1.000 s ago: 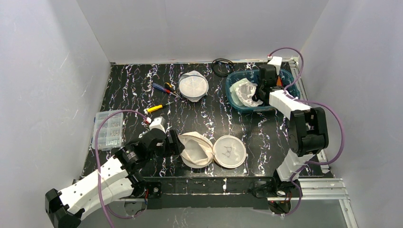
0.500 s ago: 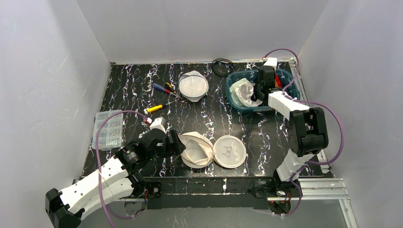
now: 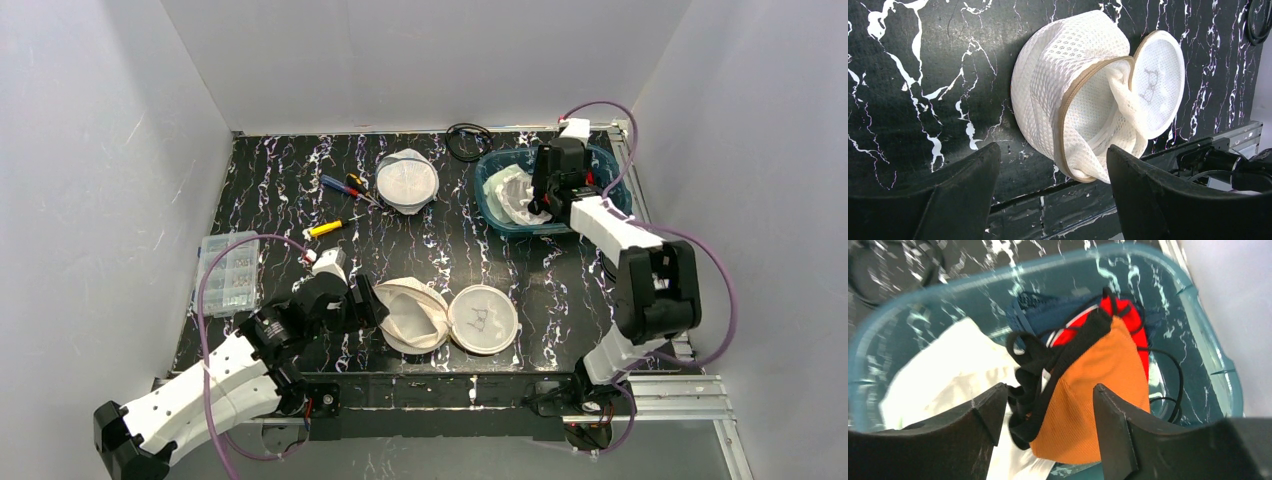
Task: Unzip the laundry bag and remove the bra
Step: Place the bra in the bin.
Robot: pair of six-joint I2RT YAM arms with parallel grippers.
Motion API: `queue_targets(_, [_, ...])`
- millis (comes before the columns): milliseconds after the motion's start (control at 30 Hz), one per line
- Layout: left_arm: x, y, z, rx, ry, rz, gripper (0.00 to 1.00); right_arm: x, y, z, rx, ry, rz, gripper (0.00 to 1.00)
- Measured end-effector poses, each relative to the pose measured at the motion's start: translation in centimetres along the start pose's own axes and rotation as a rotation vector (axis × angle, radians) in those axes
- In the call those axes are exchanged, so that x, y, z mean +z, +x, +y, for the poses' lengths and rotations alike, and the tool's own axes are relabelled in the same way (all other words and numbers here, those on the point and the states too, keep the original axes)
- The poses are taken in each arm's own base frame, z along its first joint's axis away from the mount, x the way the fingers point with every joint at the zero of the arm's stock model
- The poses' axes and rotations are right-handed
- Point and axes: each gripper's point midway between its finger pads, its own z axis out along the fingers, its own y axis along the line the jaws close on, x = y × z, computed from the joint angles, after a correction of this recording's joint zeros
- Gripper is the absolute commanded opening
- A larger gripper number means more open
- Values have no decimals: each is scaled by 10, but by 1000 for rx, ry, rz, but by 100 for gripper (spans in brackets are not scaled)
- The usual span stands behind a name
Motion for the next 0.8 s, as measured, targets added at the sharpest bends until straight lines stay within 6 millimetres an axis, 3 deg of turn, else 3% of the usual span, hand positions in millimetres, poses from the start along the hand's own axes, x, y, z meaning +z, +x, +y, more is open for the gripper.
queue_targets(200, [-5,2,5,10,-5,3,76,-51,-67,2,149,-90,-156,74])
queue_targets(267, [-7,4,8,22,-17,11,76,-68,-84,2,205,-118,-196,64])
queue_targets(333, [-8,4,10,34,-26,15,76,-79,-94,2,259,-145,-215,43])
queue_targets(400, [-9,4,12,46,-33,16,76,-85,-99,0,337,-182,-222,32])
queue_targets(467, [-12,3,12,57,-37,14,76,-86,-93,-7,419,-204,-214,30])
queue_targets(600, [-16,-1,12,68,-35,3,76,-73,-58,-19,540,-202,-130,29])
queue_targets(800, [-20,-1,14,91,-31,0,76,-53,-10,-4,591,-224,4,28])
